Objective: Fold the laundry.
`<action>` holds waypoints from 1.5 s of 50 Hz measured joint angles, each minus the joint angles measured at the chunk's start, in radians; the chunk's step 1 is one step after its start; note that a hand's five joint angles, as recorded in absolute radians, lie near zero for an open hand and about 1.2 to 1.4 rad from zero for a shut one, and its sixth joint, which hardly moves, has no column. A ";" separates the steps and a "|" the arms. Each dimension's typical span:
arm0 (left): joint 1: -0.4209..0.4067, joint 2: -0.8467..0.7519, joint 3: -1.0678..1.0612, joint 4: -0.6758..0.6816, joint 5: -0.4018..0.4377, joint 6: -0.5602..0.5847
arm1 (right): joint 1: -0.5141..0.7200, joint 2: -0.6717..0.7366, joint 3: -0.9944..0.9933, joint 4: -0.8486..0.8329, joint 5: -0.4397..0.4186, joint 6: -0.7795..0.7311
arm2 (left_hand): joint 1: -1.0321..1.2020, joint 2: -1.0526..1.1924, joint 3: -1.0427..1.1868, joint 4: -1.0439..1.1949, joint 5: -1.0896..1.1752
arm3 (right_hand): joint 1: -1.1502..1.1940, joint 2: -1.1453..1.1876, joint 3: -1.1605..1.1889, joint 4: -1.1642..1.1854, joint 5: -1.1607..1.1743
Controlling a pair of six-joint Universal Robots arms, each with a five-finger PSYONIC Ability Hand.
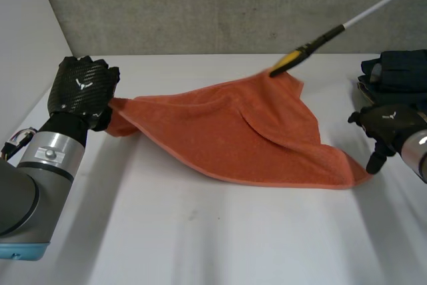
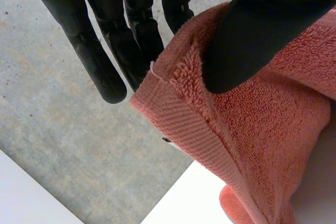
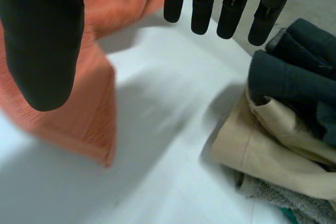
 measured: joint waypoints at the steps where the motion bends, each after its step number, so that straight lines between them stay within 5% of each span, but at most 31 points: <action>1: 0.001 -0.001 -0.001 0.000 0.000 0.000 | -0.009 -0.014 0.022 0.002 -0.017 -0.014 | 0.000 0.000 0.000 0.000 0.000 | 0.000 0.000 0.000 0.000 0.001; 8: 0.004 -0.005 -0.012 0.000 0.000 -0.001 | -0.079 -0.049 0.154 -0.025 -0.161 -0.103 | 0.000 0.000 0.000 0.000 0.000 | 0.000 0.000 0.000 0.000 0.000; 16: 0.001 -0.002 -0.015 0.000 -0.001 -0.001 | -0.088 0.078 0.160 -0.141 -0.231 -0.126 | 0.000 0.000 0.000 0.000 0.000 | 0.046 0.036 0.045 0.043 0.047; 29: -0.001 0.005 -0.025 -0.002 -0.002 -0.003 | -0.072 0.212 0.084 -0.190 -0.226 -0.106 | 0.000 0.000 0.000 0.000 0.000 | 0.368 0.396 0.391 0.387 0.309; 56: -0.004 0.038 -0.041 -0.003 -0.002 -0.004 | 0.046 0.219 0.042 -0.202 -0.219 -0.081 | 0.000 0.000 0.000 0.000 0.000 | 0.361 0.355 0.344 0.343 0.333; 59: -0.004 0.038 -0.041 -0.003 -0.002 -0.004 | 0.060 0.225 0.016 -0.202 -0.219 -0.045 | 0.000 0.000 0.000 0.000 0.000 | 0.458 0.435 0.437 0.432 0.425; 62: -0.004 0.041 -0.040 -0.004 -0.002 -0.003 | 0.065 0.229 -0.008 -0.202 -0.216 -0.013 | 0.000 0.000 0.000 0.000 0.000 | 0.814 0.839 0.826 0.825 0.810; 72: 0.003 0.131 -0.007 -0.034 -0.004 -0.005 | 0.055 0.185 -0.060 -0.169 -0.166 0.024 | 0.000 0.000 0.000 0.000 0.000 | 0.814 0.865 0.867 0.875 0.827; 75: 0.010 0.209 0.051 -0.092 -0.003 -0.013 | 0.051 0.080 -0.099 -0.071 -0.126 0.015 | 0.000 0.000 0.001 0.000 0.000 | 0.814 0.866 0.867 0.875 0.827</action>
